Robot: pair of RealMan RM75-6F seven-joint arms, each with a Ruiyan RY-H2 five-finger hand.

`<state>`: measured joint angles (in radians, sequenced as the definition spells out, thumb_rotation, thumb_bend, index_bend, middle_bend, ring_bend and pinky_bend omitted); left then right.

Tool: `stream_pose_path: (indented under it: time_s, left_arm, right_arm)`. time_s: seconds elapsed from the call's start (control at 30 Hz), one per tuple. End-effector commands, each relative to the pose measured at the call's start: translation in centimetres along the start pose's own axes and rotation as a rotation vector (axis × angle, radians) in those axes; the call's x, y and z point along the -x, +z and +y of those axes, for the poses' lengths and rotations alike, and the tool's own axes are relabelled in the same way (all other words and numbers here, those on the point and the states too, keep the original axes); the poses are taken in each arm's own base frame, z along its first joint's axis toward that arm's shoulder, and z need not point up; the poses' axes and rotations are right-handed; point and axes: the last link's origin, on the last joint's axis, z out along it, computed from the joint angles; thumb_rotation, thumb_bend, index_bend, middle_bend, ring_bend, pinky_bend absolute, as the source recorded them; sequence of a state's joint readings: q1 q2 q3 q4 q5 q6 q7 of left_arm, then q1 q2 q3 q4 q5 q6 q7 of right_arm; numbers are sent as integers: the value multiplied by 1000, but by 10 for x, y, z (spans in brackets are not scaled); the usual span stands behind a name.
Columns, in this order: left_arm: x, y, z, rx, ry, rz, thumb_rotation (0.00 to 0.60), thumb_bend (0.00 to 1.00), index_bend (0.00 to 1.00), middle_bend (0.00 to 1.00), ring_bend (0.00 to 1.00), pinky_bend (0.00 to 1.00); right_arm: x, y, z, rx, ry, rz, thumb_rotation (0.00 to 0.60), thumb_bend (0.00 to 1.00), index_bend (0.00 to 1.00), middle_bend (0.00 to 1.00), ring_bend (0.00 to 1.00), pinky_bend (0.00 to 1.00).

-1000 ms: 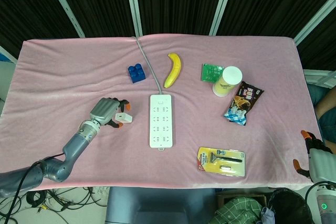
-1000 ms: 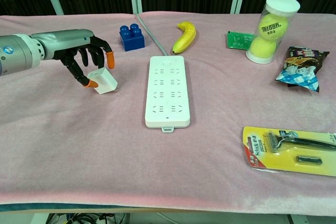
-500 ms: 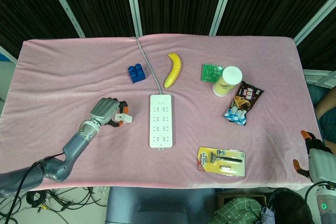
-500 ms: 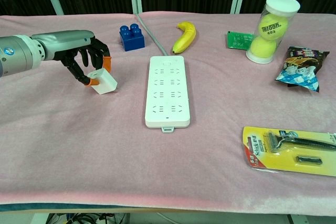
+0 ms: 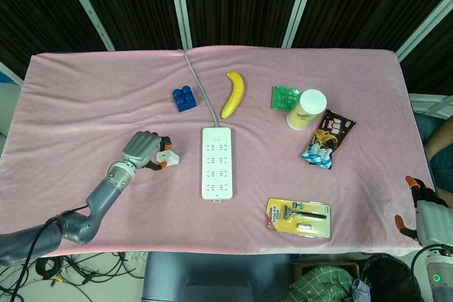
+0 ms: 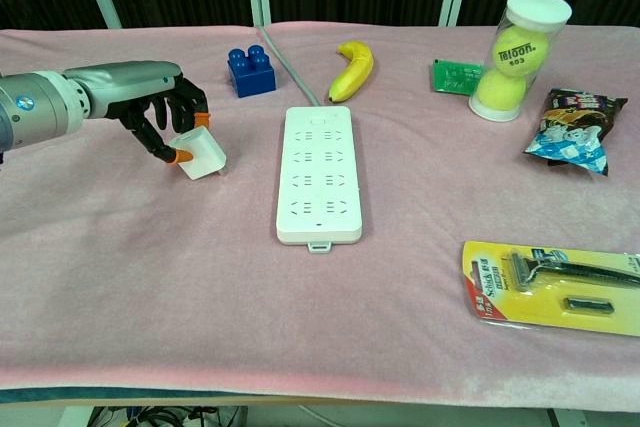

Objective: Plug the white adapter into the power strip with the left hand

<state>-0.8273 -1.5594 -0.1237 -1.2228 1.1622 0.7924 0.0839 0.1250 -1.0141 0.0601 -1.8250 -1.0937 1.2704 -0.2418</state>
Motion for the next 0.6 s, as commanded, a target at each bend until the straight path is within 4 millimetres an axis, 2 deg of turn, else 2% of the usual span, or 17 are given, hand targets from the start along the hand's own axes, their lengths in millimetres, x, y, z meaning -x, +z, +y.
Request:
stream_pose_path:
  time_s: [0.03,0.23,0.27,0.33,0.43,0.6]
  left_arm:
    - [-6,0,6,24,-20,23,600,337,490,560,396,411]
    - [-34,4,18,73,33,73,600,367,498,562,397,414]
    - [-46,9,27,100,83,77,600,367,497,562,397,414]
    - [-56,13,35,114,113,67,600,367,498,563,397,414]
    - [-75,23,57,153,177,54,600,367,504,563,397,414]
    - [-87,37,86,189,213,-2,600,367,514,565,397,433]
  right_arm:
    - [0,0,0,1,1,-1,600,284,89,92,162,272]
    - [0,0,0,1,5,-3,600,284,90,92,162,272]
    - [0,0,0,1,4,-3,600,284,90,92,162,272]
    - [0,0,0,1,5,-3,600,284,90,92,162,272]
    - [0,0,0,3,5,-2,600,284,90,92,162,272]
    - [0,0,0,6,6,-1,600,284,90,92,162,272]
